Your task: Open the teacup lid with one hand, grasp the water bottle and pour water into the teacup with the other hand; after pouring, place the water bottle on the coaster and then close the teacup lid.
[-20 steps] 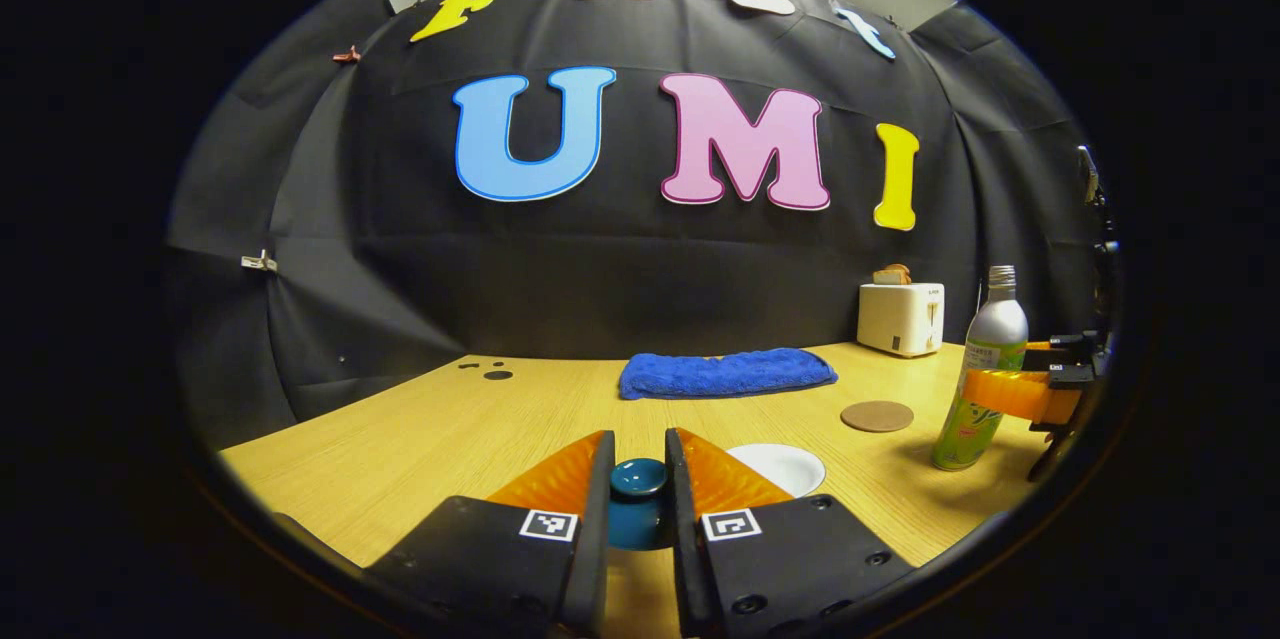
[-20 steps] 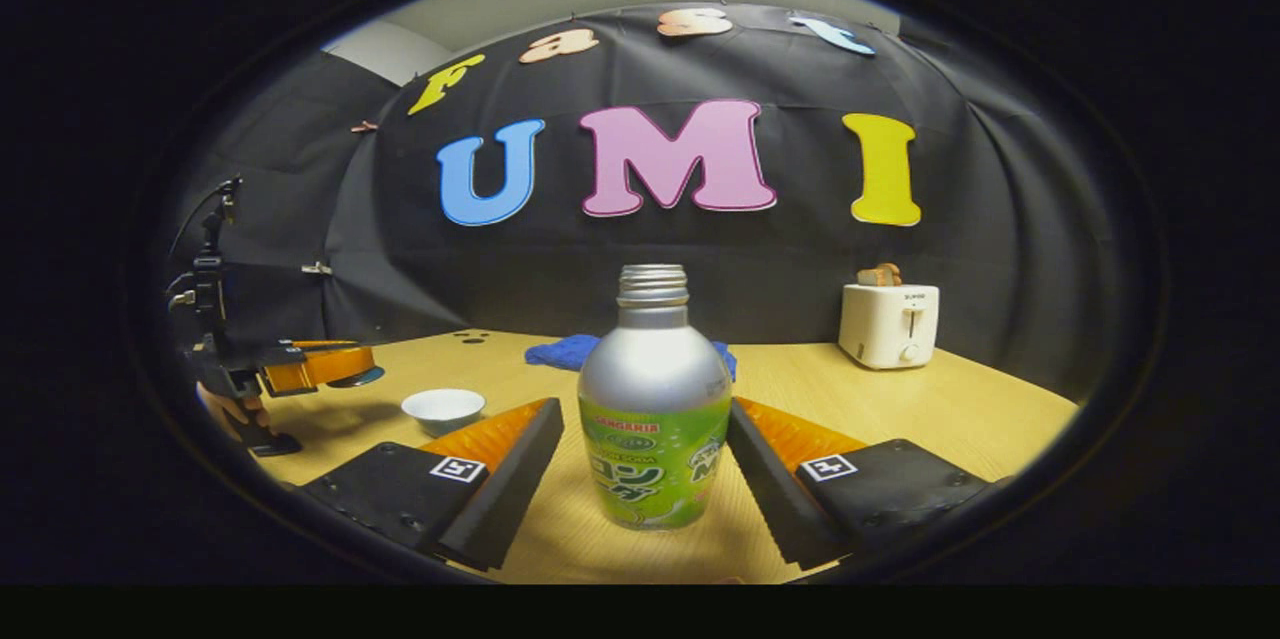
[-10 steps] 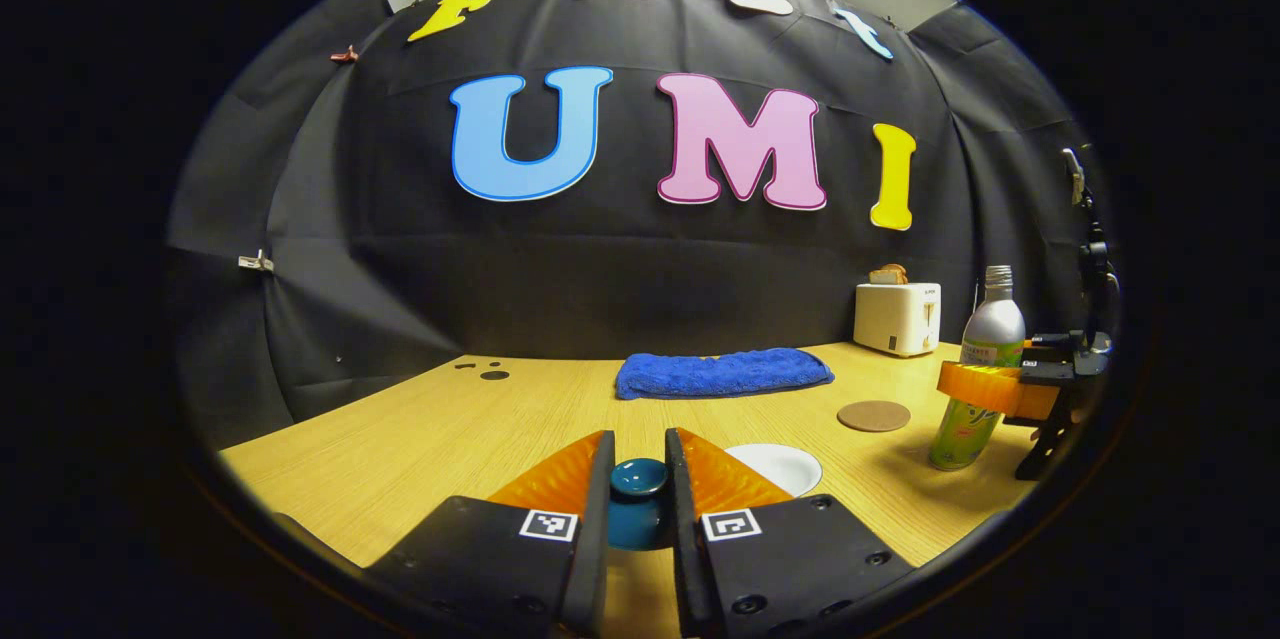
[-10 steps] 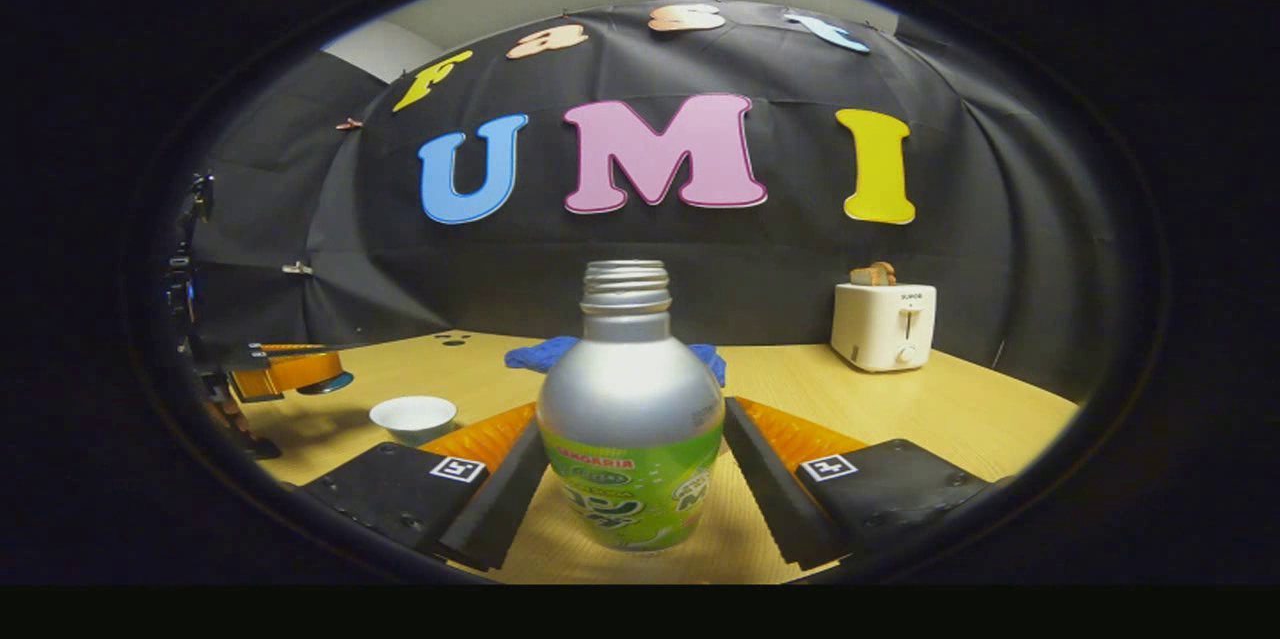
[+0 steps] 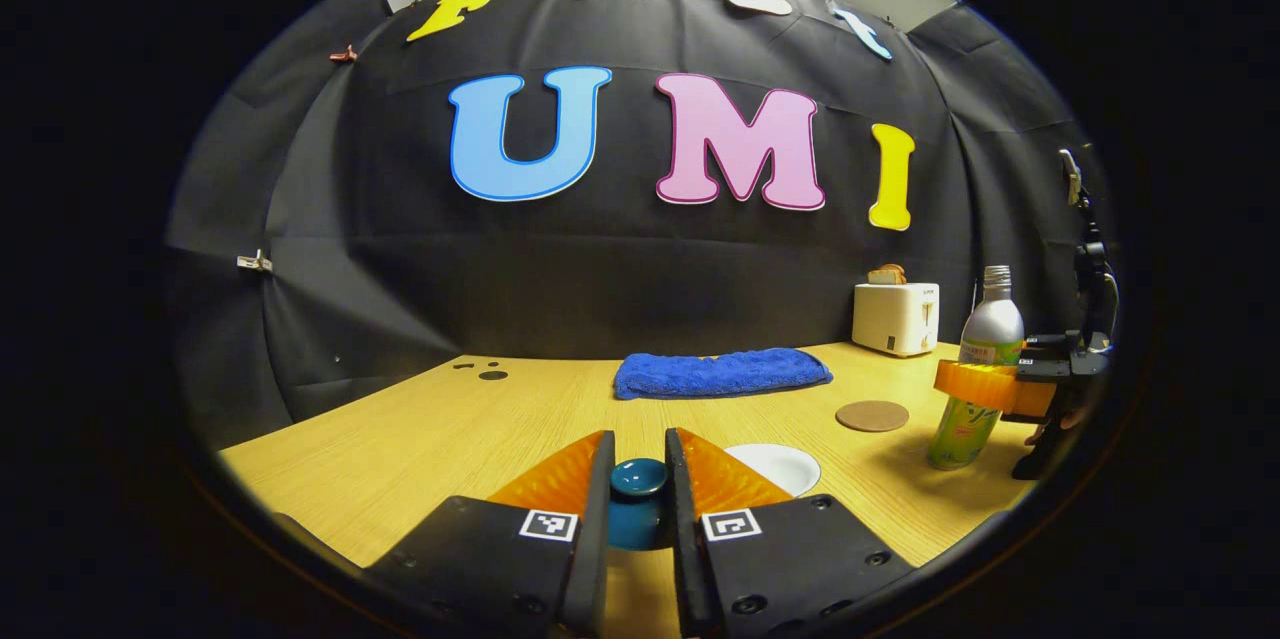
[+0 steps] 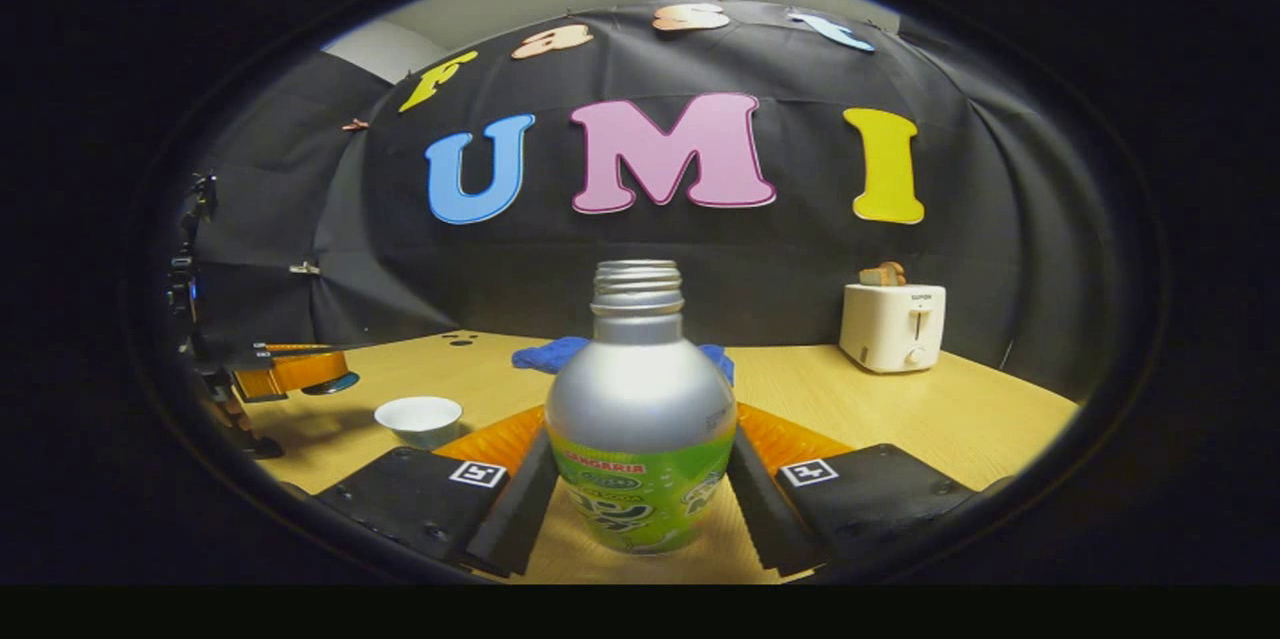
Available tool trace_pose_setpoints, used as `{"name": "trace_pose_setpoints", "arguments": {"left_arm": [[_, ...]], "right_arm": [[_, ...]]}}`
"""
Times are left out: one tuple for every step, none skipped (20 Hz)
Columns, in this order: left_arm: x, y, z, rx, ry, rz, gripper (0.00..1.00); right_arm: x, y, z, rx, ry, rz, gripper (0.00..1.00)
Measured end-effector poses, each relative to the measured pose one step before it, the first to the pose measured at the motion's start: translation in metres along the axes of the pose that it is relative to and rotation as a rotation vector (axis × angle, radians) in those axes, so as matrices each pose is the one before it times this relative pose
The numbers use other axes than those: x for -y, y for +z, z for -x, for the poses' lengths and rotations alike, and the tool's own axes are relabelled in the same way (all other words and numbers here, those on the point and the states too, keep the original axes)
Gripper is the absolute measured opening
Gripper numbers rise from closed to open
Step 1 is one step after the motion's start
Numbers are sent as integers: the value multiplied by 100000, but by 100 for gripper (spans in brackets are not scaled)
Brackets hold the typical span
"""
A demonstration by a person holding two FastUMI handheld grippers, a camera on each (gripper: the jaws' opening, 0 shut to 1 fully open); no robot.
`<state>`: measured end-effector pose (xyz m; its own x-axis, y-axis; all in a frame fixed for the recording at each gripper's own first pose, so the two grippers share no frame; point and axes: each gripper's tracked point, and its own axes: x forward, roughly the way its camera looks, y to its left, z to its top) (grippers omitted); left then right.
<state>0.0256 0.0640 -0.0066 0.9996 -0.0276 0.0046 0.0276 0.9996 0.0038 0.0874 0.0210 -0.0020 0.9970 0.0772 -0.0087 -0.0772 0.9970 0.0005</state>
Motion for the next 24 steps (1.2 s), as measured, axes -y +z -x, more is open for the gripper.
{"name": "trace_pose_setpoints", "arguments": {"left_arm": [[3, -35, 32, -1, 8, 2, 31], [28, 61, 17, -13, -2, 6, 31], [-16, -103, -37, -26, 21, 9, 31], [4, 65, 29, 10, 3, -2, 31], [-4, -26, 19, -52, 23, 18, 31], [-12, 37, -2, 24, -3, 4, 31], [4, -69, 70, -67, 22, 31, 31], [-29, 96, 14, -31, 143, 31, 31], [-255, -103, -114, -189, 1305, 71, 31], [-321, 48, -90, 32, 1655, -23, 31], [-161, -29, 25, -185, 1043, 81, 31], [-144, 97, -26, 293, 534, -187, 32], [-278, -35, -134, -223, 737, -6, 32], [-357, 36, -122, 92, 703, 32, 31], [-413, -10, -181, 127, 588, -244, 31], [-439, 60, -184, 177, 439, 86, 31], [-532, -146, -227, -493, 663, 234, 31], [-734, -14, -135, 59, 1288, -135, 31], [-759, -7, -249, -168, 1071, 16, 30], [-717, 52, -163, 35, 972, 0, 31], [-955, -92, -217, 19, 1021, 40, 31], [-726, 65, -78, -150, 751, -53, 32], [-673, -70, -117, 13, 663, -22, 32], [-685, 20, -137, -83, 567, 18, 31]], "right_arm": [[95, 5, -101, 34, -69, -4, 83], [117, 76, -39, -88, -636, 98, 84], [-105, -41, 55, 51, 319, 46, 84], [-52, -4, 39, -61, 136, -19, 83], [-6, -30, -73, -16, 25, 187, 83], [-83, 31, -120, 169, 158, 251, 81], [123, -23, -241, -371, -234, 2234, 81], [526, 278, 21, 396, -2414, 2868, 80], [80, 74, -67, -631, -1588, 1922, 80], [-293, -21, -19, -1207, 396, 1540, 80], [93, -24, -247, -1620, 113, 3660, 80], [152, 404, -479, -34, -312, 3581, 80], [-153, 878, -383, 1376, 617, 2552, 80], [-231, 947, -311, 1508, 895, 2070, 80], [-284, 882, -241, 1576, 813, 2741, 80], [-183, 613, -266, 812, 911, 4683, 80], [-77, 486, -401, 124, 665, 6192, 80], [-203, 503, -457, 527, 495, 6744, 80], [-338, 360, -523, 425, 907, 6973, 80], [-538, 193, -439, -79, 1403, 6222, 80], [-601, 19, -477, -303, 1489, 5535, 80], [-535, 126, -505, 39, 1077, 5056, 80], [-410, 289, -412, 574, 739, 4860, 80], [-559, 415, -538, 414, 990, 5066, 80]]}}
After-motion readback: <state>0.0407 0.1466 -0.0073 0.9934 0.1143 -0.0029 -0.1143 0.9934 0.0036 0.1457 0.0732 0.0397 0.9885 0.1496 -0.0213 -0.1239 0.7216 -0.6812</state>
